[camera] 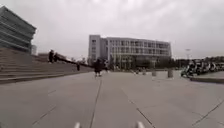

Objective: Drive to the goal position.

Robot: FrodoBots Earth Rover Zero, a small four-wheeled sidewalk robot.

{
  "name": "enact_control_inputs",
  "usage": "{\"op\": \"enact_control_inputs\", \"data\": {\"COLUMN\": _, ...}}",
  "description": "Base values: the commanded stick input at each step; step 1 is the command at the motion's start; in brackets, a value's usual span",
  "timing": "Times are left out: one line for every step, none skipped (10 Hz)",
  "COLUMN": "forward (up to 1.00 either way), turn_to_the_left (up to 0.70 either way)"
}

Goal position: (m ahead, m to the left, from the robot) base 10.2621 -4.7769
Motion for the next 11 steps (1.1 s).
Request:
{"op": "enact_control_inputs", "data": {"forward": 0.85, "turn_to_the_left": 0.0}}
{"op": "enact_control_inputs", "data": {"forward": 0.85, "turn_to_the_left": 0.0}}
{"op": "enact_control_inputs", "data": {"forward": 0.85, "turn_to_the_left": 0.0}}
{"op": "enact_control_inputs", "data": {"forward": 0.85, "turn_to_the_left": 0.0}}
{"op": "enact_control_inputs", "data": {"forward": 0.85, "turn_to_the_left": -0.18}}
{"op": "enact_control_inputs", "data": {"forward": 0.85, "turn_to_the_left": -0.32}}
{"op": "enact_control_inputs", "data": {"forward": 0.85, "turn_to_the_left": -0.34}}
{"op": "enact_control_inputs", "data": {"forward": 0.85, "turn_to_the_left": -0.34}}
{"op": "enact_control_inputs", "data": {"forward": 0.85, "turn_to_the_left": -0.34}}
{"op": "enact_control_inputs", "data": {"forward": 0.85, "turn_to_the_left": -0.34}}
{"op": "enact_control_inputs", "data": {"forward": 0.85, "turn_to_the_left": -0.34}}
